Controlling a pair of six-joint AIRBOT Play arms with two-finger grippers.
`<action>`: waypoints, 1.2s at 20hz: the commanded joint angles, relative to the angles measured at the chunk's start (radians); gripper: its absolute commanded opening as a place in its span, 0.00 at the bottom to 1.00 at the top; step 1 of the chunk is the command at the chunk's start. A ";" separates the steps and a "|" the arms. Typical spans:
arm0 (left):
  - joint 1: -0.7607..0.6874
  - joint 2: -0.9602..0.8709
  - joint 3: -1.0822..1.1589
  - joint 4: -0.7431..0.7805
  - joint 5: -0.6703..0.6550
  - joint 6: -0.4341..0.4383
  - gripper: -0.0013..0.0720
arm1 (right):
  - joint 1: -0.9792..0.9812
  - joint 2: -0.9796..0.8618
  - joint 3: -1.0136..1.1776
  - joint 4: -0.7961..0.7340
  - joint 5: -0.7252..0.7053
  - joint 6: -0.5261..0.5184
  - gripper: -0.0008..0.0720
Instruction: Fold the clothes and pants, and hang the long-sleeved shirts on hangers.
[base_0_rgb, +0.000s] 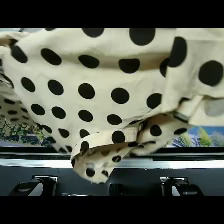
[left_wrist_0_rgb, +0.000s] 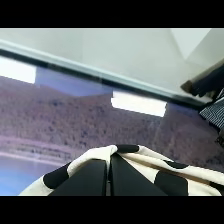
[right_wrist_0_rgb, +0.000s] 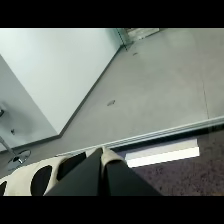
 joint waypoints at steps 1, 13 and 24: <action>-0.029 -0.130 -0.033 -0.093 -0.018 0.059 0.04 | 0.000 -0.122 0.001 0.033 0.048 0.076 0.03; -0.229 -0.994 -0.057 -0.290 0.232 0.106 0.04 | 0.001 -0.945 0.001 0.073 0.082 0.031 0.04; -0.055 -0.838 -0.084 -0.097 -0.023 0.064 0.88 | 0.000 -0.938 0.001 -0.187 0.199 -0.036 0.10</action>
